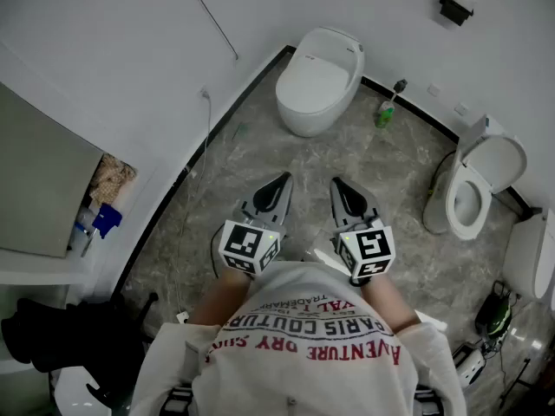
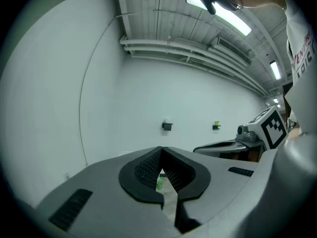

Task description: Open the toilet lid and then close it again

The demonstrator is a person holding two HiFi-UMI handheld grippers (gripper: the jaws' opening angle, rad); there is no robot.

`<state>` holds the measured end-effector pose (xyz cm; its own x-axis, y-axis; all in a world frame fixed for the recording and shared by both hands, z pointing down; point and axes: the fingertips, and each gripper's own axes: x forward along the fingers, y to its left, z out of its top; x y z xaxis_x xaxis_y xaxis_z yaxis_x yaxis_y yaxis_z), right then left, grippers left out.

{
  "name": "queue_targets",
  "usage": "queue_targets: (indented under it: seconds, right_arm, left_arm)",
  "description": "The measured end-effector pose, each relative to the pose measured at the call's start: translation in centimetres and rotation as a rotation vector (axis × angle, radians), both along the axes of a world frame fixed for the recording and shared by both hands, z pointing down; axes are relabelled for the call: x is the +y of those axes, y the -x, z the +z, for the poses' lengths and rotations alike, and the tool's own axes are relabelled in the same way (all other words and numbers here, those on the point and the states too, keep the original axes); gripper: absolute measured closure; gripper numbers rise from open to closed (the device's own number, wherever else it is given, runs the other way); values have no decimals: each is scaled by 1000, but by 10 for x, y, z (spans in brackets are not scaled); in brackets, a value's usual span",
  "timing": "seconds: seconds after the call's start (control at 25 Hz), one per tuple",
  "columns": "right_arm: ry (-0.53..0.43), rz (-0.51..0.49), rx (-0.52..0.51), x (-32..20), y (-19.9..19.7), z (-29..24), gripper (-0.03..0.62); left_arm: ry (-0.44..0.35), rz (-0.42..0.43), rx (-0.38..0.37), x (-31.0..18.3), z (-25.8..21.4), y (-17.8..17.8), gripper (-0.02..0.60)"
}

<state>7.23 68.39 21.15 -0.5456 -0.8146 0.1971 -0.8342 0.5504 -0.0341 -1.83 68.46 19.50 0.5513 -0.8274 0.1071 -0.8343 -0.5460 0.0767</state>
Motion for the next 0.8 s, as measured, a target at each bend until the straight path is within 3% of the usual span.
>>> queue_targets:
  seconds: [0.52,0.8]
  right_arm:
    - [14,50,-35,4,4,5,579]
    - [42,94,-62,0,39,12,579]
  left_arm:
    - [24,27,15,7,10,7,574]
    - [35,29,31,3,19,53,574]
